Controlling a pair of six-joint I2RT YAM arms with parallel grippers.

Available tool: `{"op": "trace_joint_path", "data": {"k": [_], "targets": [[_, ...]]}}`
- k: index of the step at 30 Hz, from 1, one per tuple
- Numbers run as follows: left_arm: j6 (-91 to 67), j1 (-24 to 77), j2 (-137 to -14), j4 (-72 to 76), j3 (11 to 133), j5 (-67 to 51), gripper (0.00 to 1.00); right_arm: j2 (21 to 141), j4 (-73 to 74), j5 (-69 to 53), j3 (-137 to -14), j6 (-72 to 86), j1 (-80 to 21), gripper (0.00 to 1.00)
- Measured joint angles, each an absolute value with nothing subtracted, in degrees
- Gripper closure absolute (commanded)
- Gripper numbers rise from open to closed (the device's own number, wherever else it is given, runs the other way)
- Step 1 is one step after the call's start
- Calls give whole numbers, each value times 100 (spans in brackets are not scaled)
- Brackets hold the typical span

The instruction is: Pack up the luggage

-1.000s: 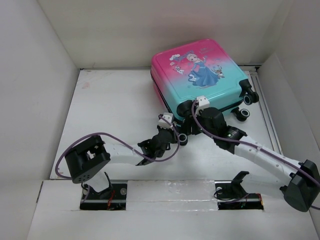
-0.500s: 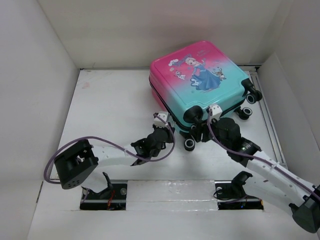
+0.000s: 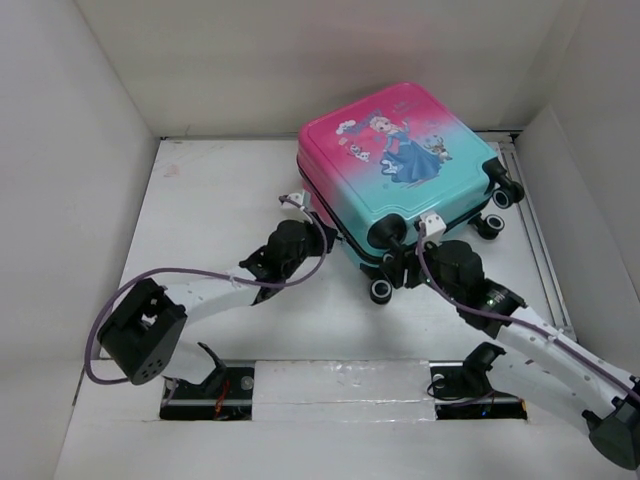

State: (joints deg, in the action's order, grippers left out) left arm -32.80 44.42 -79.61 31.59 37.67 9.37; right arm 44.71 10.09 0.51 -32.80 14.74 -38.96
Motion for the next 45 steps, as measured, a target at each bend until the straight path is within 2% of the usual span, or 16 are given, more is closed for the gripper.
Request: {"op": "trace_joint_path", "data": {"k": [1,4,5,9,11,12,13,14,20,23,25,27,29,33,37,45], "targets": [[-3350,4379,-7940,3138,3830,1057,79,4480,998,91,-3280,1476,-3955,100],[-3382,4158,-7662,2705,3765,1885,58,4515,1020,283,-3315,1494,-4211,100],[-3413,4045,-7452,2526,3638,2150,47,4550,1048,355,-3347,1498,-4320,100],[-3564,3883,-6252,1780,3151,2891,27,5070,1308,681,-3789,1559,-4899,100],[-3640,3898,-5297,1479,3017,3109,27,5461,1380,825,-4069,1649,-5234,100],[-3664,3907,-4897,1369,3009,3208,21,5662,1391,875,-4200,1710,-5369,100],[-3682,3907,-4571,1288,3009,3297,5,5867,1396,928,-4335,1774,-5509,100],[-3691,3907,-4230,1214,3009,3378,0,6073,1396,991,-4471,1826,-5642,100],[-3970,3944,-2980,731,3011,3662,0,7087,1422,1135,-5288,2073,-6198,97],[-4018,3944,-2676,523,3011,3625,0,7279,1535,1090,-5520,2102,-6370,91],[-4045,3942,-2523,377,3022,3581,0,7391,1702,1070,-5704,2119,-6510,75],[-4062,3944,-2436,202,3107,3505,0,7524,1883,1059,-5902,2126,-6676,55],[-4071,3944,-2381,75,3238,3420,0,7671,2080,1063,-6134,2082,-6875,0],[-4053,3944,-2290,-12,3531,3186,0,7682,2141,1050,-6683,1758,-7395,0],[-4001,3944,-2182,-23,3651,2967,0,7214,2008,1221,-7013,1640,-7581,0],[-3892,3944,-1664,150,3557,2392,0,4556,2189,2484,-6512,1791,-7579,0]]}}
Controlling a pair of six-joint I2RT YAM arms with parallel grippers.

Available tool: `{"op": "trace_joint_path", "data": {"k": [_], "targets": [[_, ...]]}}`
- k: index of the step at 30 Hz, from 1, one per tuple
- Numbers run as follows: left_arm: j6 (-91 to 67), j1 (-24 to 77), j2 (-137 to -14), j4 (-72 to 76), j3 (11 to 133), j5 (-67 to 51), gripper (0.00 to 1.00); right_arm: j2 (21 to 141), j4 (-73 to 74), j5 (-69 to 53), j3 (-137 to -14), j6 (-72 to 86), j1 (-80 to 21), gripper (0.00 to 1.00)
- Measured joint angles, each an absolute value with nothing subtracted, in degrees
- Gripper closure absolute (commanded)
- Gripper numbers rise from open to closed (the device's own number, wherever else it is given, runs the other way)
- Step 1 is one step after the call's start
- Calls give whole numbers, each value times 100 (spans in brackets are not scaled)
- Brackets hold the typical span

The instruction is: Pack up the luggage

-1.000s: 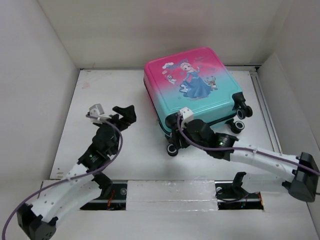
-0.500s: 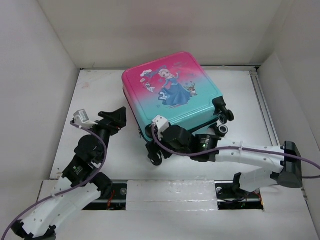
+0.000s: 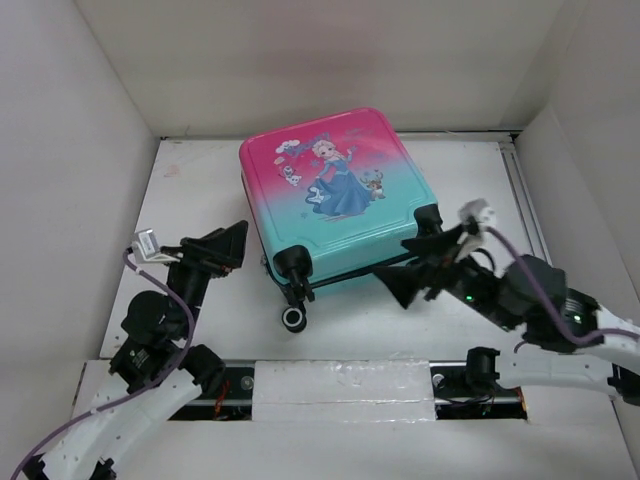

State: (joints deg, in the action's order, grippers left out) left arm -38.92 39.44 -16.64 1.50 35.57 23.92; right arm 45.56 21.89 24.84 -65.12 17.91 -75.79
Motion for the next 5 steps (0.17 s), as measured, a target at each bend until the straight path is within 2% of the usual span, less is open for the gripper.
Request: {"op": "trace_joint_path", "data": {"k": [5], "targets": [[-3824,3944,-1463,257,3374,2130,0,3094,2591,3358,-5837,2126,-7575,0]]}}
